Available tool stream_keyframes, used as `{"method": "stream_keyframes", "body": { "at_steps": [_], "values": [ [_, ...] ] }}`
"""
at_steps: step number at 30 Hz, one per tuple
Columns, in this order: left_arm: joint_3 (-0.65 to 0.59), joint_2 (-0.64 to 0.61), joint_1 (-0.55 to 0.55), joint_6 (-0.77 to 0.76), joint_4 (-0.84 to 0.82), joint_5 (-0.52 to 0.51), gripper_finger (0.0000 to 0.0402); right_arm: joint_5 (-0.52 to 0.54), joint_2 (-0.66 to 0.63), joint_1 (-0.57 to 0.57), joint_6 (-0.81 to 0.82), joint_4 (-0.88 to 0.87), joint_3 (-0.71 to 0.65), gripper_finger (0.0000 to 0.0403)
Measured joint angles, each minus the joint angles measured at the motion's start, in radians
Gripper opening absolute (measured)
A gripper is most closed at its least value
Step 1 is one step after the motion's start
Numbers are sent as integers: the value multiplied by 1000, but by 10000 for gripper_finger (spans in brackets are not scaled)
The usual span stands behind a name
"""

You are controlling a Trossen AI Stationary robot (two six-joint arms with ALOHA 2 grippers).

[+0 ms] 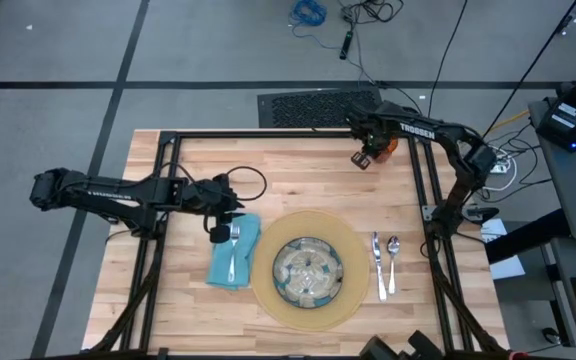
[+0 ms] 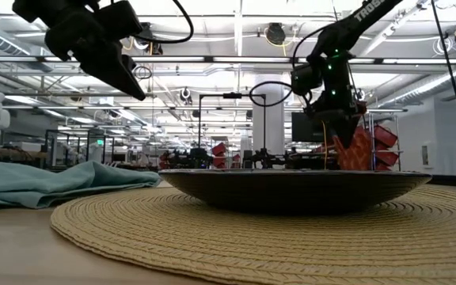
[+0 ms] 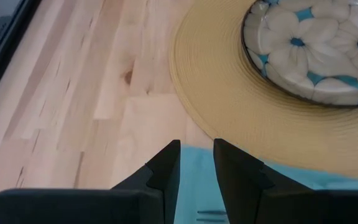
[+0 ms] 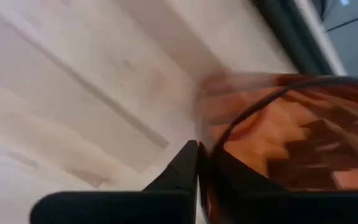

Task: Set table place
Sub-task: Put the brown cup to the top right of the brown mat

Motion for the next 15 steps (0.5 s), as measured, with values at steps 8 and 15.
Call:
{"method": "stream_keyframes", "body": {
  "at_steps": [8,15],
  "values": [
    [0,0,0,0,-114,0,83,-3,-47,105,26,-22,0,2],
    [0,0,0,0,-176,0,83,-82,-82,288,105,-75,0,1]
  ]
}}
